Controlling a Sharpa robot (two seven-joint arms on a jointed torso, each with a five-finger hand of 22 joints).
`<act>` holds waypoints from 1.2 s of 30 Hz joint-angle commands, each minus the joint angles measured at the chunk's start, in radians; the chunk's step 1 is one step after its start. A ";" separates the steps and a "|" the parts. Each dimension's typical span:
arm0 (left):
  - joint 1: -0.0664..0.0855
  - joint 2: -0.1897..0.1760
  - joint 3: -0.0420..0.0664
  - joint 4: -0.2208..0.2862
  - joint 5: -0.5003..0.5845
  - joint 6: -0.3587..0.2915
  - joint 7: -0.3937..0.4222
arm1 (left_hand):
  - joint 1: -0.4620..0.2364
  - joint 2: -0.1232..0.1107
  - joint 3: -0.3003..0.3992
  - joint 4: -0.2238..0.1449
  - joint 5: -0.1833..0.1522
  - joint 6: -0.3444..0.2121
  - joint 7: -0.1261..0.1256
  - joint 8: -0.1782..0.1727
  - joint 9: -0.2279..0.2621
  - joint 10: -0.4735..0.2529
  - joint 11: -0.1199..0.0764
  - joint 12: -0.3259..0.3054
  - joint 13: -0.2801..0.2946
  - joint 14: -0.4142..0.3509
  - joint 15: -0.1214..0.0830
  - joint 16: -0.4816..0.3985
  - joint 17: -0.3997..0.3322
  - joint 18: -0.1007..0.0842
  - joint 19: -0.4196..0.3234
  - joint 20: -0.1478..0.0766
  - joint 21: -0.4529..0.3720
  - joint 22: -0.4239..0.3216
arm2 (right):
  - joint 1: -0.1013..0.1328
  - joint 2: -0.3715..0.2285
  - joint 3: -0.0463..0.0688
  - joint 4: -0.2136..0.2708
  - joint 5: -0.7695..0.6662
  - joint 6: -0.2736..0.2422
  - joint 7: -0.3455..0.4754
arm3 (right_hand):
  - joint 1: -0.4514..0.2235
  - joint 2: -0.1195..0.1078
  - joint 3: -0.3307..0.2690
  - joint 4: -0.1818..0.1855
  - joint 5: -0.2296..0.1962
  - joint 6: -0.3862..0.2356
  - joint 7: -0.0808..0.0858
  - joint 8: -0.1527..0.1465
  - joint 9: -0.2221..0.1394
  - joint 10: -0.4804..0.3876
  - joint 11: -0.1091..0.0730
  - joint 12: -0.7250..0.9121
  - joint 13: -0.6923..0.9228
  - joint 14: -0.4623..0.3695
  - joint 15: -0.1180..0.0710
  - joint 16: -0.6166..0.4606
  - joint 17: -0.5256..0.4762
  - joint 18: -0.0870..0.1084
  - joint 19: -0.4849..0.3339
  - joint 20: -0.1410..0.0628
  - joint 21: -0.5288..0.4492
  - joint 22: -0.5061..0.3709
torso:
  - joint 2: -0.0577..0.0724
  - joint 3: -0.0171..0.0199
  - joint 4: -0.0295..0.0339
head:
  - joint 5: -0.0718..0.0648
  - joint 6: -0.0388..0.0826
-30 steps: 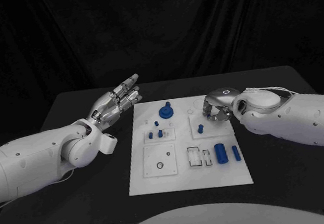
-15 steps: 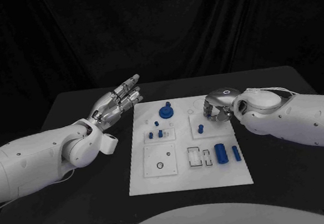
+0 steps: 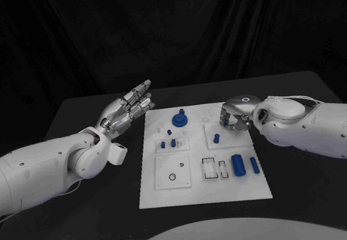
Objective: Assemble the parts on the task board
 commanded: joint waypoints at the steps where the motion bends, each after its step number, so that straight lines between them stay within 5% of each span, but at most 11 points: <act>1: -0.002 0.001 0.001 0.001 0.007 0.013 0.028 | 0.010 -0.002 0.000 -0.006 0.004 -0.001 0.007 0.003 0.001 0.000 0.005 -0.003 -0.002 0.000 0.010 -0.001 0.000 0.013 0.007 0.000 0.007 0.002 | 0.013 -0.009 0.001 0.010 -0.006 -0.032 -0.002 | 0.001 0.005 -0.002 -0.002 -0.002 0.010 -0.001 0.004 0.002 0.007 -0.002 0.004 -0.001 0.003 -0.007 -0.005 -0.002 0.012 0.000 -0.005 -0.003 0.109 | -0.001 0.0000 0.0003 | 0.002 0.000; 9: -0.002 0.000 0.001 0.000 0.007 0.010 0.026 | 0.010 -0.001 0.000 -0.006 0.004 -0.001 0.007 0.003 0.001 0.000 0.006 -0.003 -0.002 -0.001 0.011 -0.002 0.000 0.013 0.007 0.000 0.007 0.001 | 0.069 -0.043 0.001 0.078 -0.006 -0.054 -0.016 | -0.001 0.007 -0.003 -0.001 -0.006 0.012 -0.002 0.005 0.003 0.010 -0.003 0.004 -0.001 0.003 -0.007 -0.006 -0.003 0.012 -0.001 -0.005 -0.004 0.109 | 0.000 -0.0001 0.0002 | 0.010 0.000; 14: -0.003 -0.001 0.001 -0.002 0.007 0.007 0.024 | 0.010 0.000 0.000 -0.006 0.004 -0.001 0.007 0.003 0.001 0.000 0.006 -0.003 -0.002 -0.002 0.010 -0.002 0.000 0.013 0.006 -0.001 0.006 -0.001 | 0.115 -0.087 0.001 0.181 -0.006 -0.060 -0.033 | -0.001 0.008 -0.003 -0.002 -0.008 0.013 -0.003 0.006 0.004 0.012 -0.004 0.004 0.000 0.004 -0.008 -0.006 -0.002 0.011 0.001 -0.006 0.000 0.110 | 0.000 0.0000 0.0000 | 0.011 0.000; 19: -0.005 0.001 0.001 -0.004 0.007 0.006 0.023 | 0.010 0.002 0.001 -0.006 0.004 -0.001 0.008 0.003 0.001 0.000 0.007 -0.003 -0.002 -0.002 0.010 -0.002 0.000 0.013 0.006 -0.001 0.006 -0.002 | 0.132 -0.112 0.000 0.281 -0.006 -0.043 -0.043 | 0.001 0.008 -0.003 -0.003 -0.008 0.014 -0.004 0.006 0.005 0.013 -0.005 0.005 0.000 0.005 -0.009 -0.003 0.003 0.010 0.003 -0.006 0.006 0.112 | -0.001 -0.0002 -0.0003 | 0.012 0.000; 28: -0.009 0.002 0.001 -0.003 0.007 0.006 0.022 | 0.010 0.006 0.002 -0.006 0.004 0.000 0.010 0.003 0.001 0.000 0.008 -0.003 -0.002 -0.002 0.008 -0.002 0.000 0.012 0.006 -0.001 0.006 -0.001 | 0.101 -0.096 0.000 0.396 -0.021 0.006 -0.040 | 0.004 0.008 -0.002 -0.006 -0.008 0.011 -0.004 0.004 0.005 0.012 -0.005 0.002 -0.001 0.008 -0.009 0.001 0.008 0.010 0.004 -0.007 0.006 0.112 | 0.000 0.0005 -0.0005 | 0.014 0.000; 36: -0.011 -0.002 0.001 0.002 0.007 0.003 0.023 | 0.011 0.007 0.002 -0.006 0.004 0.002 0.011 0.004 0.001 0.000 0.009 -0.003 -0.002 -0.002 0.008 -0.002 0.000 0.012 0.006 -0.001 0.006 -0.001 | 0.042 -0.023 0.000 0.388 -0.061 0.047 -0.043 | 0.004 0.008 -0.003 -0.007 -0.008 0.011 -0.004 0.003 0.005 0.012 -0.005 0.002 -0.001 0.007 -0.009 -0.003 0.004 0.011 0.003 -0.007 0.003 0.111 | 0.001 0.0004 0.0001 | 0.040 0.000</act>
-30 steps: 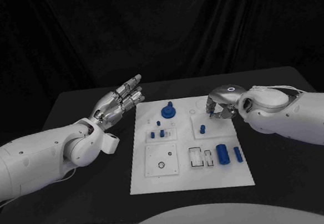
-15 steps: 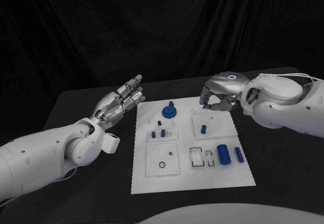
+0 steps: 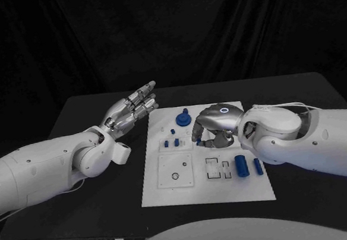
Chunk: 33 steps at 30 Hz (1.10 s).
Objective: Assemble the parts on the task board
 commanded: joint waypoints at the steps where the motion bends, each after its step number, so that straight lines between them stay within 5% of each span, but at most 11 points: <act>1: -0.002 -0.002 0.001 0.004 0.007 0.002 0.023 | 0.007 0.003 0.002 -0.006 0.004 -0.002 0.008 0.004 0.002 0.000 0.009 -0.003 -0.001 0.002 0.004 -0.002 -0.001 0.012 0.007 -0.001 0.002 -0.001 | -0.020 0.023 0.001 -0.014 -0.039 0.045 -0.021 | 0.004 0.008 0.000 -0.004 -0.002 0.004 0.003 0.002 0.001 0.001 -0.001 0.003 0.002 0.003 -0.006 0.001 -0.002 0.011 -0.001 -0.004 -0.001 0.111 | 0.001 -0.0001 0.0004 | 0.013 0.000; 14: -0.003 -0.005 0.001 0.004 0.007 -0.002 0.026 | 0.005 0.008 0.003 -0.005 0.005 -0.002 0.011 0.004 0.002 0.000 0.010 -0.003 -0.001 0.000 0.002 -0.003 -0.002 0.012 0.006 -0.002 0.002 -0.003 | -0.077 0.120 0.001 -0.095 -0.067 0.073 -0.027 | 0.006 0.007 0.000 -0.006 -0.002 0.001 0.004 0.000 0.001 0.000 -0.001 0.001 0.001 0.004 -0.006 0.001 -0.001 0.011 -0.001 -0.004 -0.004 0.111 | 0.002 0.0002 0.0001 | 0.013 0.000; 33: -0.005 -0.002 0.001 0.005 0.007 0.001 0.022 | 0.007 0.012 0.004 -0.007 0.009 -0.002 0.013 0.004 0.002 0.000 0.011 -0.003 -0.001 0.000 -0.002 -0.003 -0.002 0.011 0.005 -0.002 0.001 -0.004 | -0.095 0.162 0.001 -0.145 -0.073 0.075 -0.036 | 0.007 0.007 0.000 -0.008 -0.003 0.000 0.004 0.000 0.001 0.000 -0.001 0.001 0.002 0.005 -0.006 0.003 0.001 0.010 0.000 -0.004 -0.001 0.111 | 0.001 0.0001 0.0002 | 0.017 0.000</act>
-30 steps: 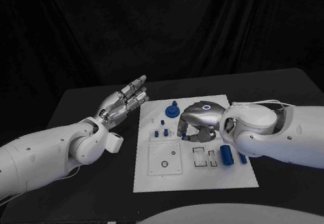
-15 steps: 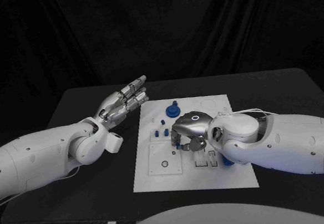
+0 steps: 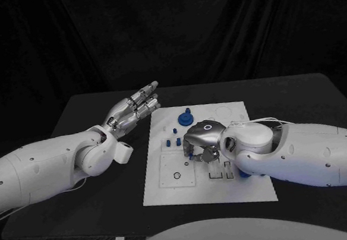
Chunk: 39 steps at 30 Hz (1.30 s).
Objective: Assemble the parts on the task board
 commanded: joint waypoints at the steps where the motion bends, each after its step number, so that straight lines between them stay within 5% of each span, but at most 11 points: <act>1: -0.002 0.001 0.001 0.003 0.006 0.003 0.022 | 0.003 0.008 0.001 -0.004 0.005 -0.002 0.006 0.004 0.001 0.001 0.004 -0.003 -0.002 0.000 -0.002 -0.003 -0.001 0.011 0.005 -0.002 0.001 -0.001 | -0.004 0.004 0.001 0.001 -0.012 0.009 -0.020 | 0.004 0.004 0.000 -0.008 -0.003 0.000 0.004 0.000 0.001 0.001 -0.001 0.006 0.002 0.005 -0.006 0.003 0.001 0.010 0.000 -0.004 -0.001 0.112 | 0.000 0.0001 0.0003 | 0.001 0.000; 39: -0.015 0.007 0.001 -0.006 0.006 0.014 0.005 | 0.010 0.013 0.005 -0.012 0.010 0.005 0.018 0.005 0.002 0.001 0.005 -0.003 -0.002 0.000 -0.001 -0.004 -0.001 0.011 0.006 -0.001 0.001 -0.001 | -0.022 0.022 0.001 0.007 -0.012 0.008 -0.022 | 0.003 0.004 -0.002 -0.010 -0.009 0.003 0.004 0.000 0.003 0.008 -0.002 0.008 0.003 0.004 -0.006 -0.002 -0.004 0.012 -0.002 -0.005 -0.011 0.109 | 0.000 0.0001 0.0003 | 0.008 0.000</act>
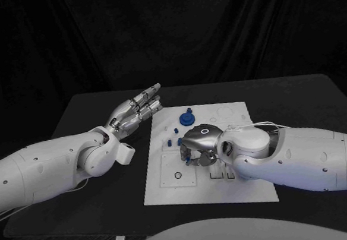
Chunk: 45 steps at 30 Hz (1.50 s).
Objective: Assemble the parts on the task board
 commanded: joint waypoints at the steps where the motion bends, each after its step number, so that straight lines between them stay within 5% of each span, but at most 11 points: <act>1: -0.004 0.001 0.001 0.000 0.006 0.012 0.008 | 0.002 0.005 0.000 -0.007 0.006 0.001 0.007 0.005 0.001 0.001 0.005 -0.003 -0.001 0.000 -0.001 -0.004 -0.001 0.011 0.006 -0.001 0.001 0.000 | -0.006 0.002 -0.002 0.001 -0.008 0.007 -0.017 | 0.004 0.004 0.000 -0.007 -0.006 0.003 0.004 0.000 0.001 0.009 -0.002 0.004 0.001 0.004 -0.006 -0.002 -0.001 0.012 -0.002 -0.005 -0.007 0.110 | 0.001 0.0006 0.0000 | -0.002 0.000; 29: -0.015 0.004 0.001 -0.004 0.006 0.022 -0.001 | 0.004 0.007 0.001 -0.011 0.007 0.003 0.015 0.005 0.001 0.001 0.005 -0.003 -0.001 0.001 0.005 -0.003 0.000 0.010 0.006 -0.001 0.002 0.000 | -0.013 0.008 -0.002 0.001 -0.008 0.031 -0.027 | -0.001 0.004 -0.003 -0.008 -0.017 -0.003 0.006 -0.005 0.001 0.006 0.000 0.002 0.001 0.002 -0.005 -0.010 -0.008 0.013 -0.005 -0.005 -0.018 0.107 | 0.001 0.0005 -0.0001 | 0.006 0.000; 34: -0.016 0.004 0.001 -0.006 0.006 0.022 -0.002 | 0.005 0.008 0.002 -0.012 0.008 0.003 0.016 0.005 0.001 0.001 0.005 -0.003 -0.001 0.000 0.006 -0.003 -0.001 0.010 0.007 -0.001 0.002 0.000 | -0.014 0.007 -0.002 -0.002 -0.008 0.052 -0.037 | -0.036 -0.014 -0.017 0.015 -0.078 -0.101 0.023 -0.033 -0.020 -0.086 0.023 -0.012 -0.008 -0.011 0.015 -0.035 -0.031 0.017 -0.021 0.009 -0.064 0.097 | 0.000 0.0005 -0.0002 | 0.007 0.000; 38: -0.016 0.005 0.001 -0.006 0.006 0.022 -0.002 | 0.005 0.008 0.002 -0.012 0.008 0.003 0.016 0.005 0.001 0.001 0.005 -0.003 -0.001 0.000 0.006 -0.003 -0.001 0.010 0.007 -0.001 0.002 0.000 | -0.014 0.004 -0.002 -0.003 -0.008 0.059 -0.042 | -0.059 -0.026 -0.052 0.026 -0.130 -0.241 -0.030 -0.031 -0.036 -0.195 0.035 -0.009 -0.004 -0.029 0.010 -0.060 -0.053 0.026 -0.040 0.011 -0.119 0.083 | 0.000 0.0003 -0.0001 | 0.007 0.000; 45: -0.017 0.004 0.001 -0.007 0.006 0.022 -0.003 | 0.005 0.008 0.002 -0.012 0.008 0.003 0.017 0.005 0.001 0.001 0.005 -0.003 -0.001 0.000 0.006 -0.003 -0.001 0.010 0.006 -0.001 0.001 0.000 | -0.013 -0.018 -0.001 0.011 -0.008 0.009 -0.033 | -0.065 -0.014 -0.134 0.033 -0.162 -0.276 -0.043 -0.025 -0.030 -0.299 0.044 0.002 -0.001 -0.036 0.007 -0.067 -0.055 0.029 -0.043 0.009 -0.150 0.078 | 0.000 0.0006 -0.0001 | 0.008 0.000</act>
